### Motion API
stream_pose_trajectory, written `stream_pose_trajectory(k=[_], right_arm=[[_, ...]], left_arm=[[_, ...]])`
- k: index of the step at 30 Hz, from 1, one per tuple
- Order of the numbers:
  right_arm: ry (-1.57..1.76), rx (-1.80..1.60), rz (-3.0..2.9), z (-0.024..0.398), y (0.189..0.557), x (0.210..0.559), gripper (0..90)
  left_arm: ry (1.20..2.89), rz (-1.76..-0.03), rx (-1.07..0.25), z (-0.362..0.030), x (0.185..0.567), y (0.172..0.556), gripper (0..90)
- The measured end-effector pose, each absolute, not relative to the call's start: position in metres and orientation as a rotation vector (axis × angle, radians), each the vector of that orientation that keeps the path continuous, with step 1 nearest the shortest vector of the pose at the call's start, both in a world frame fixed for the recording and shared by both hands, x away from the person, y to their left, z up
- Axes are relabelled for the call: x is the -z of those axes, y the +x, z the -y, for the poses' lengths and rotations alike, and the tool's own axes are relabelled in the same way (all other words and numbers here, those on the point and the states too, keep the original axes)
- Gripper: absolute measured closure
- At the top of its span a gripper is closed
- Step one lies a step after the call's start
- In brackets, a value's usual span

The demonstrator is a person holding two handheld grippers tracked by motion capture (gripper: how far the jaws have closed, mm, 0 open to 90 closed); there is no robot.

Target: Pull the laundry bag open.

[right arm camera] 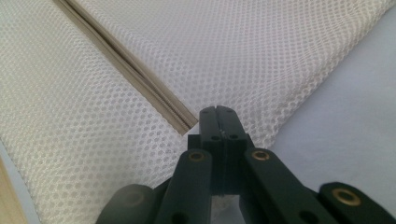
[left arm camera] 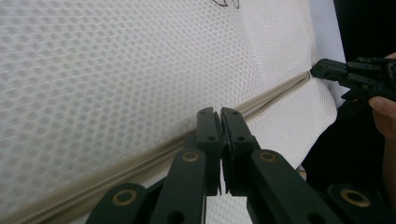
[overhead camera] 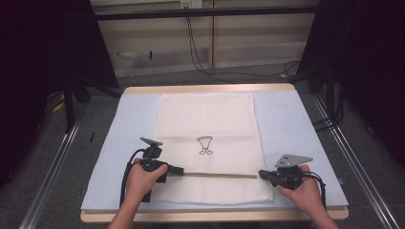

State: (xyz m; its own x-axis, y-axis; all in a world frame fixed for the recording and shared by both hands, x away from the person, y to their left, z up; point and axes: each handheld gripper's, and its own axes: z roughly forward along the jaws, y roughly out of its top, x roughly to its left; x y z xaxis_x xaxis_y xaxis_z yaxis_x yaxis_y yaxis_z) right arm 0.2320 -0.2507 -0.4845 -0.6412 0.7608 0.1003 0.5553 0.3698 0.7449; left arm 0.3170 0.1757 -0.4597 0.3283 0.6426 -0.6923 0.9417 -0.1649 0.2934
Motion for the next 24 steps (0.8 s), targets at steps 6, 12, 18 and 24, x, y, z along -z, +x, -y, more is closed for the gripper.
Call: stream_pose_trajectory(k=[6,12,18,24], right_arm=[[1.172,-1.139,-2.370,0.251,0.232,0.485,90.0],[1.171,-1.135,-2.372,0.251,0.232,0.484,90.0],[1.174,-1.134,-2.370,0.250,0.232,0.484,90.0],[1.173,-1.133,-2.369,0.250,0.231,0.484,90.0]], left_arm=[[1.880,-1.403,0.540,-0.193,0.459,0.315,87.3],[1.863,-1.397,0.533,-0.212,0.460,0.313,87.2],[1.847,-1.409,0.505,-0.228,0.459,0.311,87.2],[1.817,-1.445,0.504,-0.242,0.460,0.310,87.2]])
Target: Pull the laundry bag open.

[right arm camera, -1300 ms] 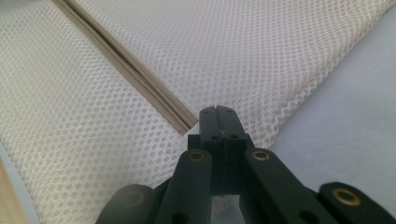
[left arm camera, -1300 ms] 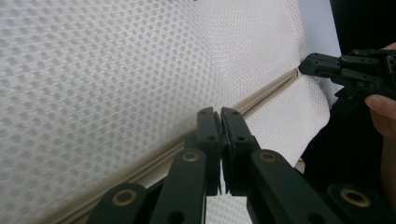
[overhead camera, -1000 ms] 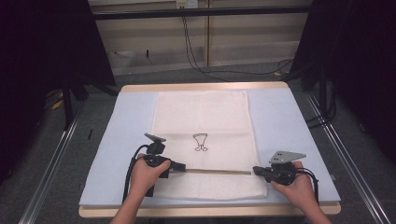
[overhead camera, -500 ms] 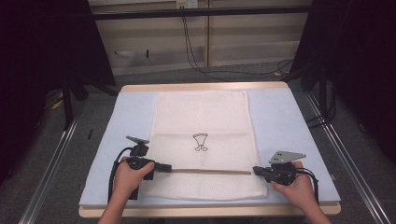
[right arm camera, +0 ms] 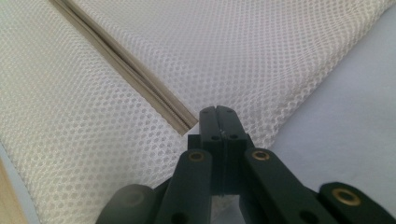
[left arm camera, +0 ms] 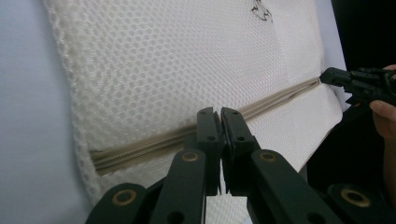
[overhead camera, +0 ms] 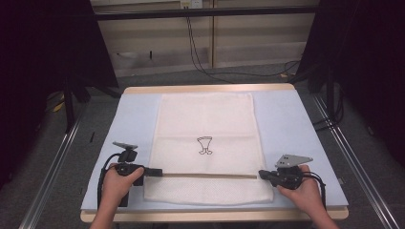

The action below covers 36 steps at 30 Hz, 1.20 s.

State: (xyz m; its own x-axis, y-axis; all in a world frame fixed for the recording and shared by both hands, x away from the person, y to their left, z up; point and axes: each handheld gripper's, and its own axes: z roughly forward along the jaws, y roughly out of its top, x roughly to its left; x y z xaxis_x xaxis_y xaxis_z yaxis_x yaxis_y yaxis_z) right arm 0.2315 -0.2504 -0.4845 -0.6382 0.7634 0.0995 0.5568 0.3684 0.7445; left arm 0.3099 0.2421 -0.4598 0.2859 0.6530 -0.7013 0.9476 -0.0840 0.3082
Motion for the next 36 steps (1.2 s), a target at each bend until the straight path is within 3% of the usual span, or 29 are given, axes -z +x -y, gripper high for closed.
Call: stream_pose_trajectory(k=[18,26,30,33,36], right_arm=[[1.172,-1.143,-2.364,0.251,0.232,0.485,90.0],[1.172,-1.145,-2.366,0.251,0.232,0.485,90.0],[1.165,-1.156,-2.362,0.253,0.231,0.485,89.8],[1.208,-1.225,-2.277,0.258,0.232,0.478,57.8],[1.202,-1.179,-2.129,0.272,0.233,0.468,45.0]], left_arm=[[1.732,-1.542,0.439,-0.292,0.461,0.300,87.0],[1.719,-1.546,0.443,-0.295,0.463,0.299,85.9],[1.676,-1.487,0.317,-0.299,0.455,0.298,67.3],[1.647,-1.461,0.088,-0.302,0.449,0.299,50.6],[1.628,-1.500,-0.074,-0.301,0.451,0.302,42.2]])
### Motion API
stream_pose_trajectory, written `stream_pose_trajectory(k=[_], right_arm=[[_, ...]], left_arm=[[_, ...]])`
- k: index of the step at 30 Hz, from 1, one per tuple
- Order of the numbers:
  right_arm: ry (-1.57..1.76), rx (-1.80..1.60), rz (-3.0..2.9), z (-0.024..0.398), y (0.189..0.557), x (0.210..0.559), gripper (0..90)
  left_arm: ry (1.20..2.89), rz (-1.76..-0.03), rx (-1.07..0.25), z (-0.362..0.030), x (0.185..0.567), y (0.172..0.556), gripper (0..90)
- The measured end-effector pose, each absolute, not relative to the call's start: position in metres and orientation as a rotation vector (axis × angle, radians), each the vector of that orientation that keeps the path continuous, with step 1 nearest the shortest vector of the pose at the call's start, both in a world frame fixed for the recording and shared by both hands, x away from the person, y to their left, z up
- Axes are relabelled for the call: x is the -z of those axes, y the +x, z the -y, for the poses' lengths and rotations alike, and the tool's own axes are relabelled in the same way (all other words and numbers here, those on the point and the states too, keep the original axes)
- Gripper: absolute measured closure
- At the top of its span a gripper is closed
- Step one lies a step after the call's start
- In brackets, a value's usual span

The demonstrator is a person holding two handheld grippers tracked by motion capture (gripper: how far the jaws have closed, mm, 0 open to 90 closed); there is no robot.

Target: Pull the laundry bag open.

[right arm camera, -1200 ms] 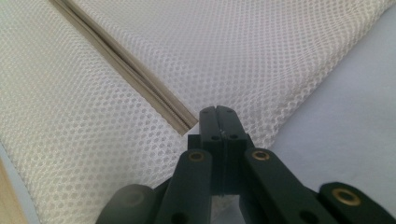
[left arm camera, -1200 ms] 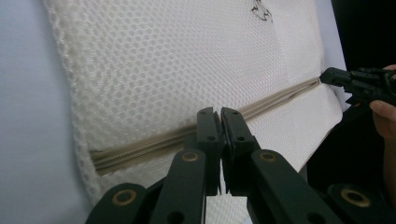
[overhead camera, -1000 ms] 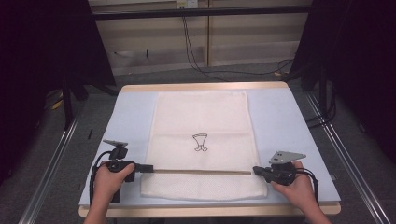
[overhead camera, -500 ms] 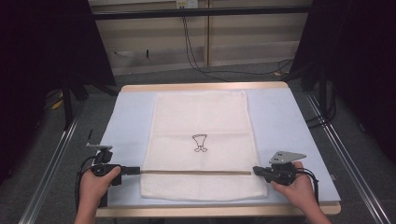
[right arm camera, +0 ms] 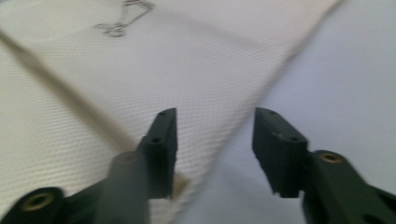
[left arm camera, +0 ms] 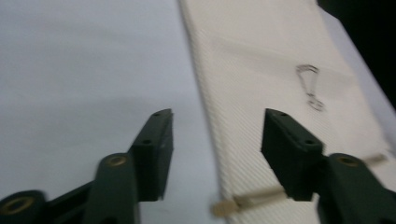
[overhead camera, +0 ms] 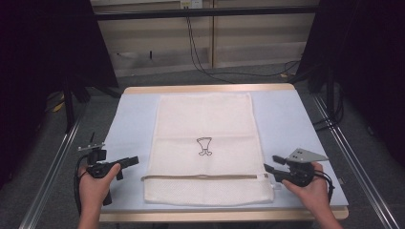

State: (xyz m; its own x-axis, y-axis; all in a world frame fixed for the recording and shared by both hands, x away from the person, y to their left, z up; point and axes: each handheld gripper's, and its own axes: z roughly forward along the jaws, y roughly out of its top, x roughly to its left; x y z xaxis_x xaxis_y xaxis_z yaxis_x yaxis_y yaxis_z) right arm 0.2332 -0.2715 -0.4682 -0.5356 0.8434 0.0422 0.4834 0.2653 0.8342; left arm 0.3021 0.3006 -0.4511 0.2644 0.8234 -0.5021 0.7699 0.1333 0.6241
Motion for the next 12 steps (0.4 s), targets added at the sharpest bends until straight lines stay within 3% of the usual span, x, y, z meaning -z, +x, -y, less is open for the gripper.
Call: stream_pose_trajectory(k=[3,12], right_arm=[[1.253,-1.129,-2.024,0.288,0.238,0.469,31.3],[1.341,-1.046,-2.004,0.309,0.240,0.477,27.2]], left_arm=[[1.695,-1.459,-0.294,-0.300,0.457,0.305,29.6],[1.779,-1.415,-0.394,-0.296,0.464,0.312,22.8]])
